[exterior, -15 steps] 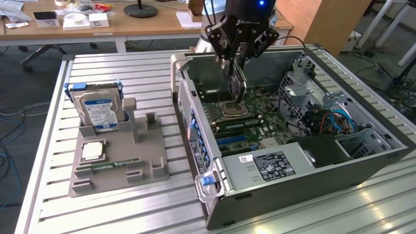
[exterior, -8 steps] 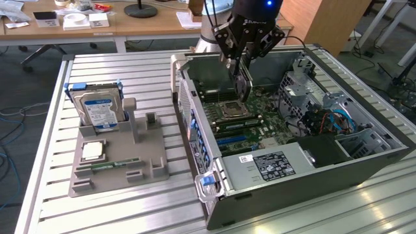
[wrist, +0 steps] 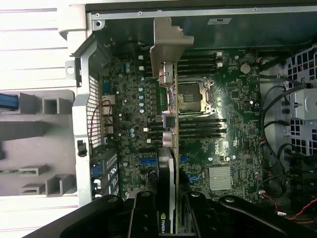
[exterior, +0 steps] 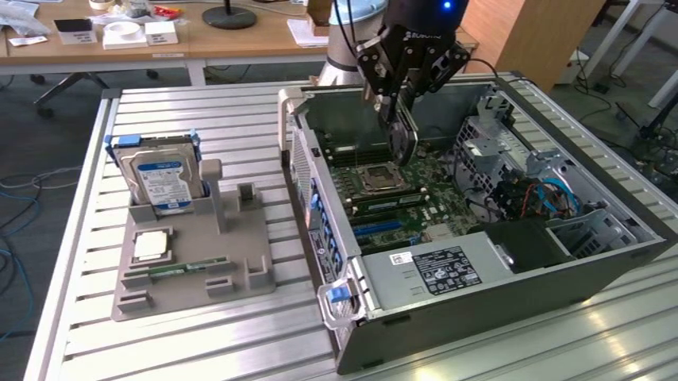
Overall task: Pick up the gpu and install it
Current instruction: 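Pick up the gpu and move the gpu toward the slot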
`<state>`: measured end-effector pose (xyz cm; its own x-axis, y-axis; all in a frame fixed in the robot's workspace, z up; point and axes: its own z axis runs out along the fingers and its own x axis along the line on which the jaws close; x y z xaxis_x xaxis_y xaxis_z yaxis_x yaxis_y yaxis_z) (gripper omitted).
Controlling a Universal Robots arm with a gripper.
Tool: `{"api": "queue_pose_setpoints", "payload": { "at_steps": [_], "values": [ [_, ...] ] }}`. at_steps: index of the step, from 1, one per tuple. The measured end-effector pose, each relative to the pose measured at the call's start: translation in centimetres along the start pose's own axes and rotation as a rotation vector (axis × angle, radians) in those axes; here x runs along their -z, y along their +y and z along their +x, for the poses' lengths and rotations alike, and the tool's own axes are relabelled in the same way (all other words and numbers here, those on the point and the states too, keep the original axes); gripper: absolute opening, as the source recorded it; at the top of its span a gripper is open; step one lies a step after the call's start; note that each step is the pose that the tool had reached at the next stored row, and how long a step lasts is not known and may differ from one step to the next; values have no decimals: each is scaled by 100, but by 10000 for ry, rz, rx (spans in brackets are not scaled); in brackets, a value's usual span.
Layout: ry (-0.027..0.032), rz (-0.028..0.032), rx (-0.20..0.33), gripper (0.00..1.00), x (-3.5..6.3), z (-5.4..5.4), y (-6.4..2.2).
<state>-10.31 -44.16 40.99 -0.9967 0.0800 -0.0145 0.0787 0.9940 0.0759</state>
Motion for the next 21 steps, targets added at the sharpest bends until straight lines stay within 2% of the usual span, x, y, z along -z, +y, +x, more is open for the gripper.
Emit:
{"api": "queue_pose_setpoints", "payload": {
  "at_steps": [8,21],
  "values": [
    [0,0,1,27,-1,-29,3],
    [0,0,1,27,-6,-312,25]
  ]
}}
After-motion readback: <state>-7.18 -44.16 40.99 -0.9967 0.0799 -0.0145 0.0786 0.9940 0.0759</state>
